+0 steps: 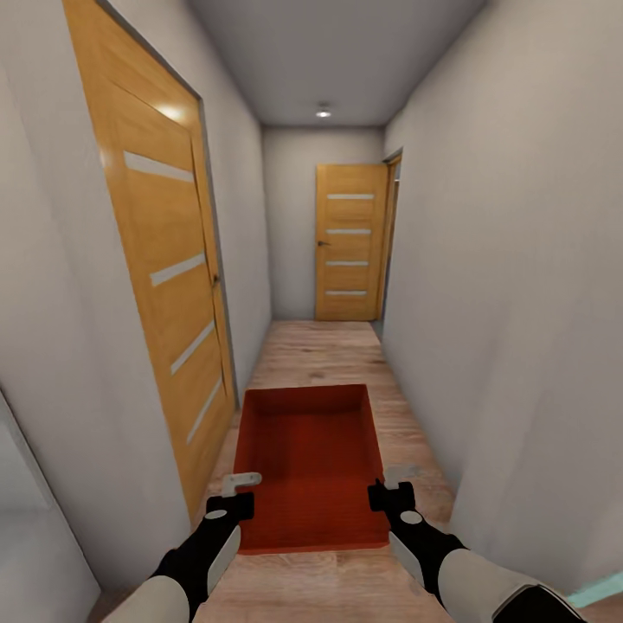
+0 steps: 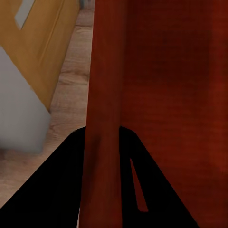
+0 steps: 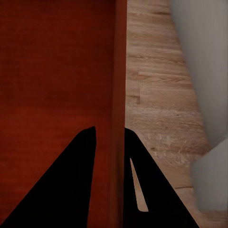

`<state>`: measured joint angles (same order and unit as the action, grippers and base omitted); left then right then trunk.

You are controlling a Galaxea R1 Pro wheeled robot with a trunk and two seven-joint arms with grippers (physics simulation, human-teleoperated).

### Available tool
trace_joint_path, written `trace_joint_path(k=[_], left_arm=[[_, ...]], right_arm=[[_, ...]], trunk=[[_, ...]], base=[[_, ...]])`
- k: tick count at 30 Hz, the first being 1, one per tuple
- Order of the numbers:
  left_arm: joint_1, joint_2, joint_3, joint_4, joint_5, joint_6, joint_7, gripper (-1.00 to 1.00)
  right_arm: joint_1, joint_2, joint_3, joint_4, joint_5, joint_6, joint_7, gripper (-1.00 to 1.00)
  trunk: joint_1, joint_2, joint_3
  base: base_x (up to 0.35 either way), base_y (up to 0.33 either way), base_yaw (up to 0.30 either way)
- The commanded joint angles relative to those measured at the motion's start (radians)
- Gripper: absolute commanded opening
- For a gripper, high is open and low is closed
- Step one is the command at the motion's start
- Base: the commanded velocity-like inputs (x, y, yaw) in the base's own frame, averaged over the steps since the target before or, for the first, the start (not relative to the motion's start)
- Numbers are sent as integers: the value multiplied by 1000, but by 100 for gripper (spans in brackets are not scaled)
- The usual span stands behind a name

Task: Move the two storage containers from the living room to the garage. In the garage, place one container on the floor and stack the other container on top of it (either order is fine).

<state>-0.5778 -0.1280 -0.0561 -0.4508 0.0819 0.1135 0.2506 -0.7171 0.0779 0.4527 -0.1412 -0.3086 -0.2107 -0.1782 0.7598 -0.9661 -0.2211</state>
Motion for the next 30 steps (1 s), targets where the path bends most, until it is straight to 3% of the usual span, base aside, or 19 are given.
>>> trace_joint_path(k=[1,14,30], left_arm=[[0,25,24,-5,-14,-12,62,-100],[0,27,23,-2,-14,-12,62,-100],[0,27,24,-2,-13,-13,62,-100]], right_arm=[[-1,0,-43,0,-43,1,0,-100],[-1,0,-43,-1,-43,1,0,-100],[-1,-1,-43,-1,-42,3,0,-100]], trunk=[[1,-1,-1],[1,-1,-1],[1,-1,-1]], base=[[323,55,0],[324,7,-139],[324,0,-12]])
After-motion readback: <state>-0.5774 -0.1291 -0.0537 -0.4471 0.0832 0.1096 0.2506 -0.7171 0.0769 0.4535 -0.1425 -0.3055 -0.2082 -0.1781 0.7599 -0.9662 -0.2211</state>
